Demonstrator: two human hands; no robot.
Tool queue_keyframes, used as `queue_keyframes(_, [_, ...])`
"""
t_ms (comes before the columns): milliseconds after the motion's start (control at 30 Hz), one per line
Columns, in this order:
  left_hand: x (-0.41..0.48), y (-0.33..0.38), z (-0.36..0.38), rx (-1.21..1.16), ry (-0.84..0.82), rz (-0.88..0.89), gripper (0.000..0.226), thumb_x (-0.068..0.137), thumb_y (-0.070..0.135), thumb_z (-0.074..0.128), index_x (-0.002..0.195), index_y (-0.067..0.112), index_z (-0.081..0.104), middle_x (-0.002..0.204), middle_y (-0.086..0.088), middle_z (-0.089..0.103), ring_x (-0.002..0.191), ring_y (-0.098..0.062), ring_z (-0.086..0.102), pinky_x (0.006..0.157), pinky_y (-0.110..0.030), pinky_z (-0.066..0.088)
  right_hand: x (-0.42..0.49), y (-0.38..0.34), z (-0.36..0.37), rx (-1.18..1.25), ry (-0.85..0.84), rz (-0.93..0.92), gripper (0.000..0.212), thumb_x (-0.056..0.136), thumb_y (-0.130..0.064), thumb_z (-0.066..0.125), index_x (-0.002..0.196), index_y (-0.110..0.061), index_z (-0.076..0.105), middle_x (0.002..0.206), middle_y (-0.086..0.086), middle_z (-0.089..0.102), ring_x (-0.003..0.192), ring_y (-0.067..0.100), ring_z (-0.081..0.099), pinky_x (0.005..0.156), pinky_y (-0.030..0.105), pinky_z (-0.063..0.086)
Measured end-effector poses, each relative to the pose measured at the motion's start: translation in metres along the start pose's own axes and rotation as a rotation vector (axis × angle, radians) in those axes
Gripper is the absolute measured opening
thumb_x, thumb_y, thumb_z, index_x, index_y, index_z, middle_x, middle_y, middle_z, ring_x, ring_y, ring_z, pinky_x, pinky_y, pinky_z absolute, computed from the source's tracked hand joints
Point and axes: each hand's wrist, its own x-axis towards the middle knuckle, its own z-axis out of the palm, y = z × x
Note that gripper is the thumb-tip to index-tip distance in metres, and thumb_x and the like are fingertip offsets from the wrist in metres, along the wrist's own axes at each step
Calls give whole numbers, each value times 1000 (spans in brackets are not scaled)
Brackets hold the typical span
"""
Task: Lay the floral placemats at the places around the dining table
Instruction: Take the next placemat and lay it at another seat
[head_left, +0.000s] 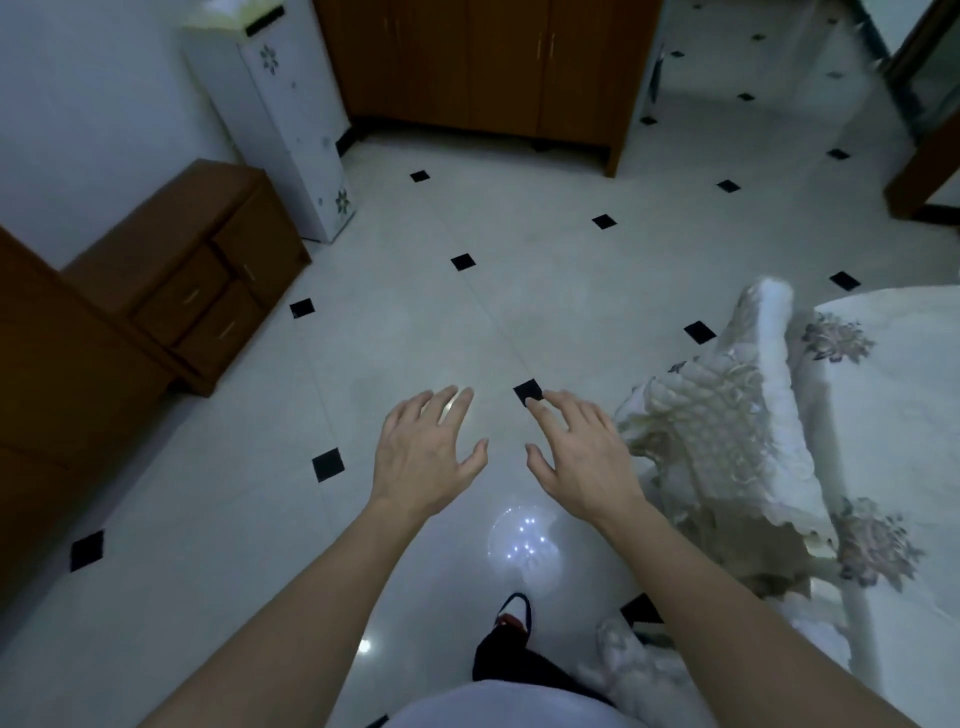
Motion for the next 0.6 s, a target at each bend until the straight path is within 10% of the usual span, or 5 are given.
queue_keyframes(600, [304,53,68,-52,-26,276,61,84,54,48,133,19,57,130,-1,63,116,-25,59,97,-41,46,197,176,1,-69,36,247,52,90,-40,45,135,-14,54,136,10,56,126,29,52,104,45,42])
